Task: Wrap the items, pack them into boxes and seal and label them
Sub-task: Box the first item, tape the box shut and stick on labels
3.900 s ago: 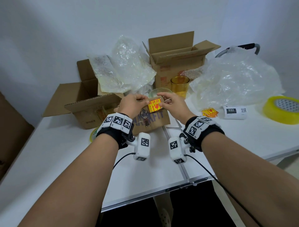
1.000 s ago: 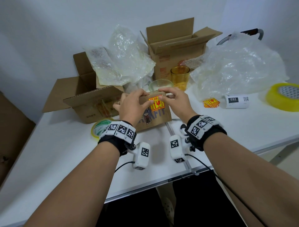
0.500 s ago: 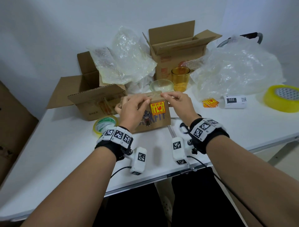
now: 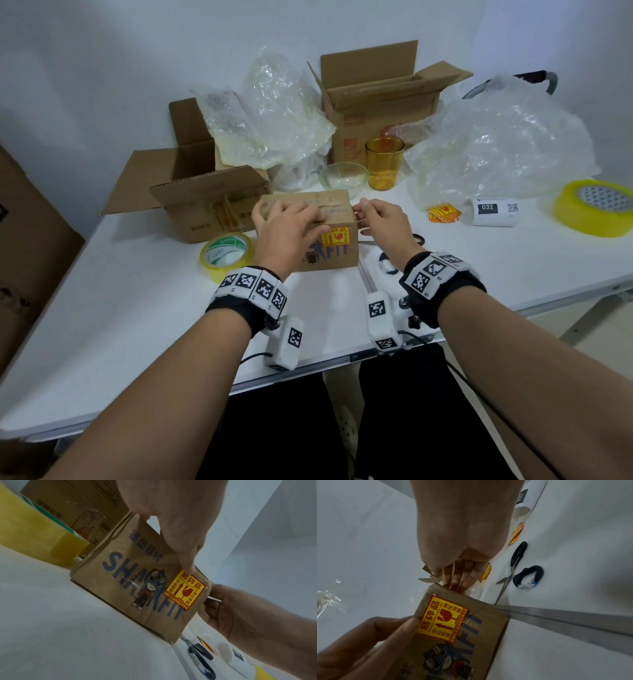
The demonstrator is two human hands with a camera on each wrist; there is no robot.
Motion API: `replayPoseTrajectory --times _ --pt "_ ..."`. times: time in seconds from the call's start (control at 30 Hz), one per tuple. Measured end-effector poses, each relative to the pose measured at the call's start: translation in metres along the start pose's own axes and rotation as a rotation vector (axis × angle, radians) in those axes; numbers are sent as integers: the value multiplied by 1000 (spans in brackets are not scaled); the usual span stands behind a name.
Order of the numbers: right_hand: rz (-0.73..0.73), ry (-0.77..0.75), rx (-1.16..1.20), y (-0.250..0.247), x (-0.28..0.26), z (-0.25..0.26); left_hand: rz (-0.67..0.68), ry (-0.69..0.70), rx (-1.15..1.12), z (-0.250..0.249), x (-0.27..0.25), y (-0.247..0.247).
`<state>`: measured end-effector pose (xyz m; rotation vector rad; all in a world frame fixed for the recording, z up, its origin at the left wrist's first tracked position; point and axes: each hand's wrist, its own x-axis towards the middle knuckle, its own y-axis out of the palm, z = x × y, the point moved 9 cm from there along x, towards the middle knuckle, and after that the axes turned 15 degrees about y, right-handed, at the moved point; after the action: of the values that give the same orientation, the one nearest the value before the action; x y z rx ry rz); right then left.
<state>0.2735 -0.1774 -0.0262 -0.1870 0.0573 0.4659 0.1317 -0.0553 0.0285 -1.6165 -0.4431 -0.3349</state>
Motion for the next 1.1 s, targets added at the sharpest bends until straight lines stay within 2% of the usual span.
replayPoseTrajectory --times 0.23,0.33,0.43,0.57,0.73,0.83,1.0,1.1 --pt "-136 88 70 -22 7 -19 -62 -86 -127 2 19 -17" --pt "-235 90 105 -51 11 -24 -80 -118 -233 -7 40 -23" --pt "-372 102 111 -93 12 -28 -103 -130 -448 -16 69 -14" --pt "-596 175 39 -163 17 -37 -32 -62 -577 -52 114 12" --pt "-789 300 -128 -234 21 -44 122 21 -525 -99 154 42" --pt "-790 413 -133 -250 31 -50 158 11 -555 -113 167 55" --pt "-708 596 -79 -262 42 -79 192 -28 -611 -114 173 77" --pt "-684 565 -72 -266 46 -90 214 -61 -662 -111 170 88"
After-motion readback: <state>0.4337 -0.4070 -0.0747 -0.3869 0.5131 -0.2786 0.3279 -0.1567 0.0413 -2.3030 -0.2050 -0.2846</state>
